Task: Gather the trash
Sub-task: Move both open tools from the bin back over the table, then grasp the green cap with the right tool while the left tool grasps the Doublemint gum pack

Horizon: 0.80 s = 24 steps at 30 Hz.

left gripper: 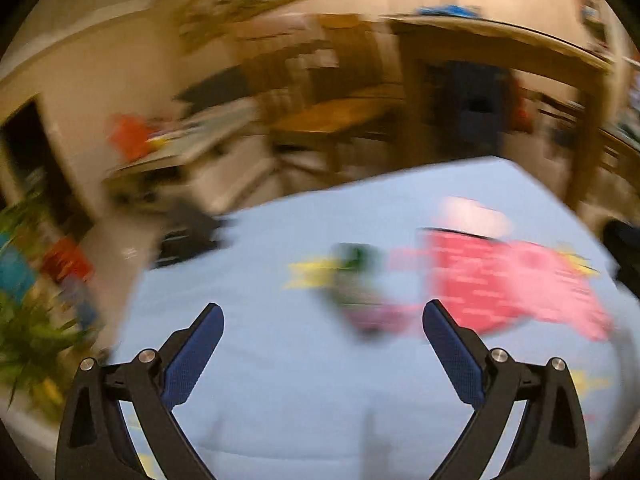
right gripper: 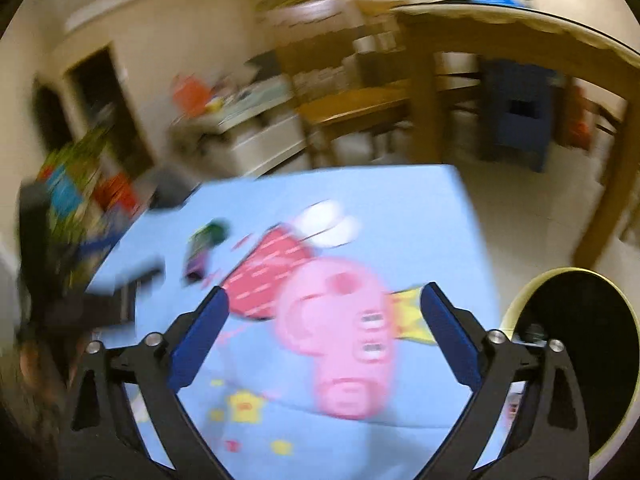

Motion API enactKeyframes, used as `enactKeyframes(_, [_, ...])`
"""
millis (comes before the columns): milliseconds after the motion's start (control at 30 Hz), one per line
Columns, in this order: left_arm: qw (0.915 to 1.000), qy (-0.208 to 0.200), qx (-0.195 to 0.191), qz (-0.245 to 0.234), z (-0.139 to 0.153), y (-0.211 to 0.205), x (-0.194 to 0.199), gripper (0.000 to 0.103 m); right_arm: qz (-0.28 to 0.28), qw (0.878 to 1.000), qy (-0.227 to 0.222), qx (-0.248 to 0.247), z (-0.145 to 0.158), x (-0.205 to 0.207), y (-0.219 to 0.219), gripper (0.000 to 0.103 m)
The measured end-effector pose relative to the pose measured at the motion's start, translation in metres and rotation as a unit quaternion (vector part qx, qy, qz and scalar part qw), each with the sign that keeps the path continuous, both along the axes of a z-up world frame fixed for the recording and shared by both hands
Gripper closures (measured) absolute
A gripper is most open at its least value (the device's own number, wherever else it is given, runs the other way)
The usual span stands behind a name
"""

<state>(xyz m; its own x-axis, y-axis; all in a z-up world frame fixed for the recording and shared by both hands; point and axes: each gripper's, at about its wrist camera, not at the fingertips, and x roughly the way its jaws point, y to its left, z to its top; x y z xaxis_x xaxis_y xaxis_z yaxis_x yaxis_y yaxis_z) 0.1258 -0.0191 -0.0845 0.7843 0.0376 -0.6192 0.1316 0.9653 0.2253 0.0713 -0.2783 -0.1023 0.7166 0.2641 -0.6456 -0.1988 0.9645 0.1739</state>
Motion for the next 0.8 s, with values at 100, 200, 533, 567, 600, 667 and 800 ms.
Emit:
enactKeyframes(100, [0.9973,-0.021,-0.01,0.07,0.005,0.059,0.013,0.007,0.045,0.998,0.021,-0.033,-0.006,0.019,0.052,0.02])
enactKeyframes(200, [0.9922,0.002,-0.047,0.116,0.006,0.101,0.03,0.007,0.072,0.995,0.045,-0.045,-0.003,0.053,0.095,0.026])
enactKeyframes(533, [0.9913,0.025,-0.07,0.109,0.004,0.117,0.04,0.007,0.044,0.966,0.214,0.137,-0.043,0.198,0.135,0.043])
enactKeyframes(567, [0.991,0.025,-0.08,0.104,0.005,0.119,0.04,0.007,0.042,0.96,0.228,0.157,-0.049,0.203,0.137,0.045])
enactKeyframes(600, [0.9909,0.025,-0.084,0.103,0.006,0.119,0.039,0.007,0.037,0.957,0.237,0.162,-0.055,0.208,0.139,0.046])
enactKeyframes(667, [0.9909,0.027,-0.087,0.099,0.006,0.119,0.04,0.007,0.023,0.956,0.241,0.167,-0.063,0.214,0.143,0.047])
enactKeyframes(800, [0.9912,0.039,-0.095,0.084,0.003,0.113,0.041,0.007,0.006,0.949,0.246,0.199,-0.069,0.22,0.142,0.06])
